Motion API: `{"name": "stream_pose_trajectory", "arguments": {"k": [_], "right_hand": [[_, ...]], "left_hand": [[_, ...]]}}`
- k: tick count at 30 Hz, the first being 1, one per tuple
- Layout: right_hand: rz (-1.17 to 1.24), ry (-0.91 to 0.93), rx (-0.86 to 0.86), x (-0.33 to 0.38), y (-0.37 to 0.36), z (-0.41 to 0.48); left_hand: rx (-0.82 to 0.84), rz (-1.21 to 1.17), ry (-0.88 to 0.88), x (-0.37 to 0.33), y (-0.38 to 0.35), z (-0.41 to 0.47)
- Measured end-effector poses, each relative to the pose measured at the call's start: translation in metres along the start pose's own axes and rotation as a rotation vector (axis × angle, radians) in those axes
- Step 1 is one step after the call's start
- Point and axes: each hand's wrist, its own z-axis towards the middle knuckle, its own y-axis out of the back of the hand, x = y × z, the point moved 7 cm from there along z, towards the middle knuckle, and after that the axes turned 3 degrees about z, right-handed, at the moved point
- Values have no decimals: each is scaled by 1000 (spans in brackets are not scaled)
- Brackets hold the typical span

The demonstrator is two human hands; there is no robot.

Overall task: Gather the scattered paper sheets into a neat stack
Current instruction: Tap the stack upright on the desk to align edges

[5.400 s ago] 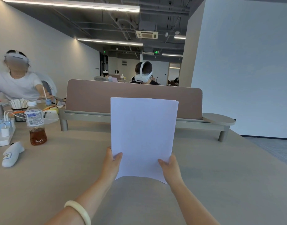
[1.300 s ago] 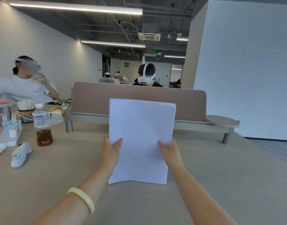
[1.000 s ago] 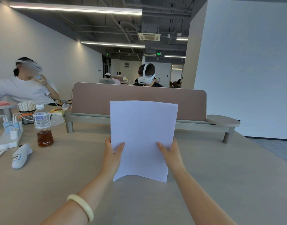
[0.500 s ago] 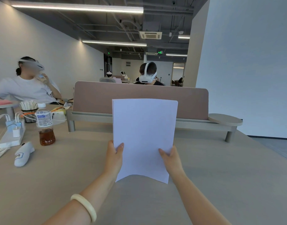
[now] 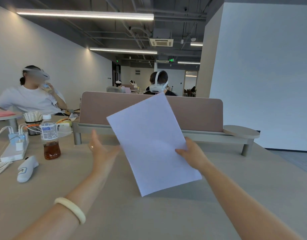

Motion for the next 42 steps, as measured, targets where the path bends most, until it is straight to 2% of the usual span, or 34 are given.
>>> {"name": "stream_pose_trajectory", "arguments": {"k": [2,4,6,9,12,15,19,23,27,29,31,34,38,42], "right_hand": [[-178,101,84,33,13,8],[-413,200,157,60,16,15],[-610,243,244,77,9,16],[-789,255,328,86,-7,14],[-836,255,364,79,-20,12],[-723,210,343,66,-16,15],[-452,64,246,43,21,20],[36,-60,166,9,49,3],[442,-116,170,-37,27,-24],[520,-162,126,-58,5,-33],[562,-181,12,-70,-4,-36],[531,-184,-92,-69,-2,-32],[535,-115,-129,-54,14,-23],[530,-153,-123,-67,4,-34]], "left_hand": [[2,106,-163,-27,11,16],[113,194,-241,-42,6,28],[277,214,-159,-33,-3,34],[500,95,-28,-4,-16,25],[483,22,8,20,-17,7],[463,-12,65,42,-18,-5],[476,-46,95,54,-17,-8],[455,-41,101,59,-20,-4],[419,-33,107,65,-22,-3],[401,-39,113,70,-22,-1],[379,-33,118,74,-21,-3],[345,-22,98,72,-21,-3],[314,-52,69,54,-24,-3],[282,-14,117,71,-24,-15]]}}
